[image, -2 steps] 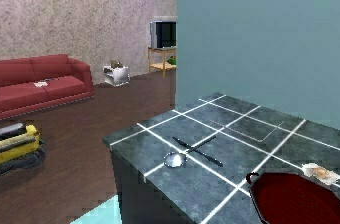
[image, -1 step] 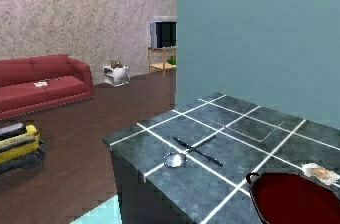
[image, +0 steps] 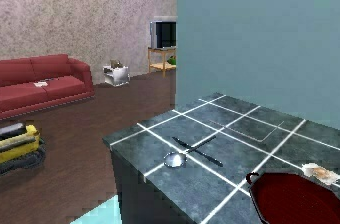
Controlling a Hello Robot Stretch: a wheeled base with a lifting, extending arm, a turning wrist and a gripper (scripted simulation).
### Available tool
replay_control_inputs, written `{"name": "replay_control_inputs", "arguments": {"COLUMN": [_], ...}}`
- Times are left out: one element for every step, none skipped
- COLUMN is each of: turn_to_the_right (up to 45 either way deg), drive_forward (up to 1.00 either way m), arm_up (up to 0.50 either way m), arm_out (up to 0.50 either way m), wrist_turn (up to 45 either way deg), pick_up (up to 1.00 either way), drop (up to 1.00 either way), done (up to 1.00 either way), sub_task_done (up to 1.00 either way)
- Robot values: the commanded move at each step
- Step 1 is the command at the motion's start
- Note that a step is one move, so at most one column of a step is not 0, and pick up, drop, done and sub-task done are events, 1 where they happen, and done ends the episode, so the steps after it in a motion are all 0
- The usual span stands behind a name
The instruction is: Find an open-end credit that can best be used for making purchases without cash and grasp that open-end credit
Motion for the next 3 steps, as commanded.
{"name": "replay_control_inputs", "arguments": {"turn_to_the_right": [0.0, 0.0, 0.0], "drive_forward": [0.0, 0.0, 0.0], "arm_up": [0.0, 0.0, -0.16], "arm_out": [0.0, 0.0, 0.0], "wrist_turn": [45.0, 6.0, 0.0], "pick_up": [0.0, 0.0, 0.0], "drop": [0.0, 0.0, 0.0], "done": [0.0, 0.0, 0.0], "sub_task_done": [0.0, 0.0, 0.0]}}
